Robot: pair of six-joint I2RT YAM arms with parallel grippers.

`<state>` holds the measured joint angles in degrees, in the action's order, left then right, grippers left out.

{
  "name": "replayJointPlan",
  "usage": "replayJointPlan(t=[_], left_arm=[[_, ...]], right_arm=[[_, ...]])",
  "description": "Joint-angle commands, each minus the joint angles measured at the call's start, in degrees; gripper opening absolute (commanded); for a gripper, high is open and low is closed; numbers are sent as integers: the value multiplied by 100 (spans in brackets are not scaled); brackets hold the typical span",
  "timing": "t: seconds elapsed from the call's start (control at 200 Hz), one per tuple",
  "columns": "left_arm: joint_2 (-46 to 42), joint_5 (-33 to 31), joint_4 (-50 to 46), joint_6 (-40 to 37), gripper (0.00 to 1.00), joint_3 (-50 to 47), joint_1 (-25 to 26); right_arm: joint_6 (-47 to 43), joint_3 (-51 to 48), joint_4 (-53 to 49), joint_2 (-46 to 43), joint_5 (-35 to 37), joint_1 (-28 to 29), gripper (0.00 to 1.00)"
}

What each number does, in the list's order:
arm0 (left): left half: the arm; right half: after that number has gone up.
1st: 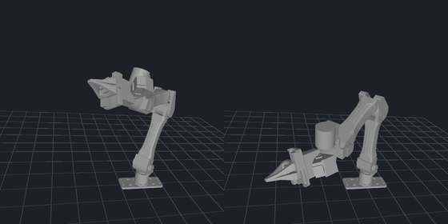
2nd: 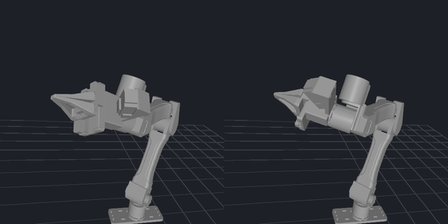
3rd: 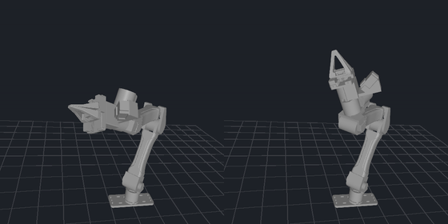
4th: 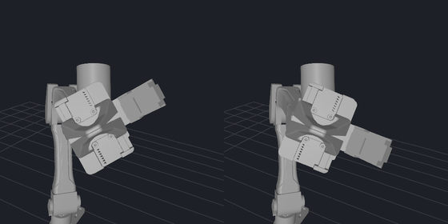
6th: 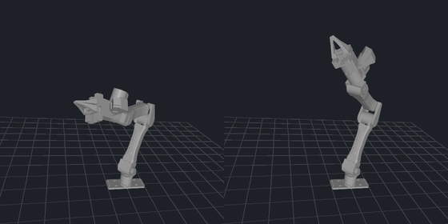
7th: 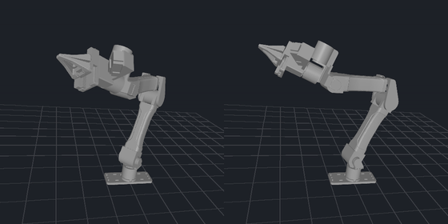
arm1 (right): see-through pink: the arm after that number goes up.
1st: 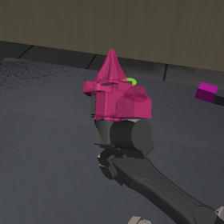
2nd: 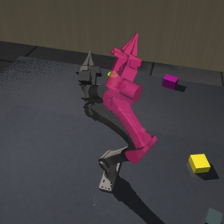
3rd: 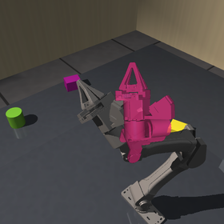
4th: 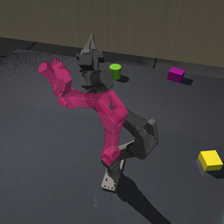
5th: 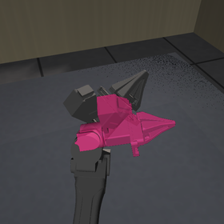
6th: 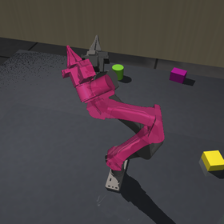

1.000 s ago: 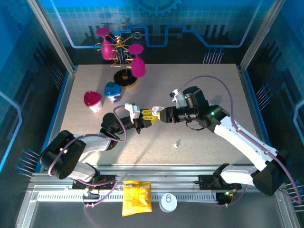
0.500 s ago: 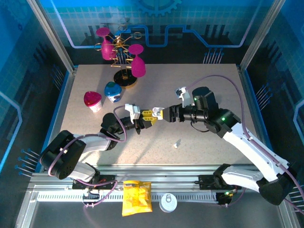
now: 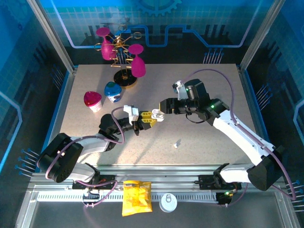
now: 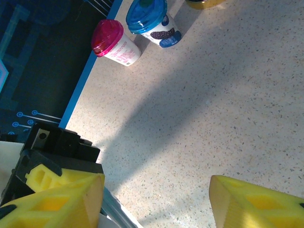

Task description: Insert wireless bluetooth earbuds into charging case

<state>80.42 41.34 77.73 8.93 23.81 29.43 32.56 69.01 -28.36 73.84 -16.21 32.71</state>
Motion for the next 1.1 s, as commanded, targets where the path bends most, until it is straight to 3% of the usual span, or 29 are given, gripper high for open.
replayJointPlan(t=[0.0, 0.475, 0.555, 0.72, 0.941, 1.096], left_arm=[[-88, -451, 251, 23, 1, -37, 31], [-43, -571, -72, 334, 0, 119, -23], [-249, -959, -868, 346, 0, 199, -42], [-724, -2164, -3981, 382, 0, 848, -52], [-468, -3307, -5946, 709, 0, 1611, -107], [-14, -3744, -6770, 956, 0, 2159, -122]], right_arm=[[-230, 7, -342, -168, -308, 89, 61], [-1107, -536, 252, -1197, -399, 180, 62], [-1269, -552, 238, -1240, -352, 183, 62], [-1464, -740, 269, -1367, -217, 235, 68], [-1594, -1169, 571, -1571, 93, 302, 92], [-1633, -1606, 1206, -1809, 457, 410, 97]])
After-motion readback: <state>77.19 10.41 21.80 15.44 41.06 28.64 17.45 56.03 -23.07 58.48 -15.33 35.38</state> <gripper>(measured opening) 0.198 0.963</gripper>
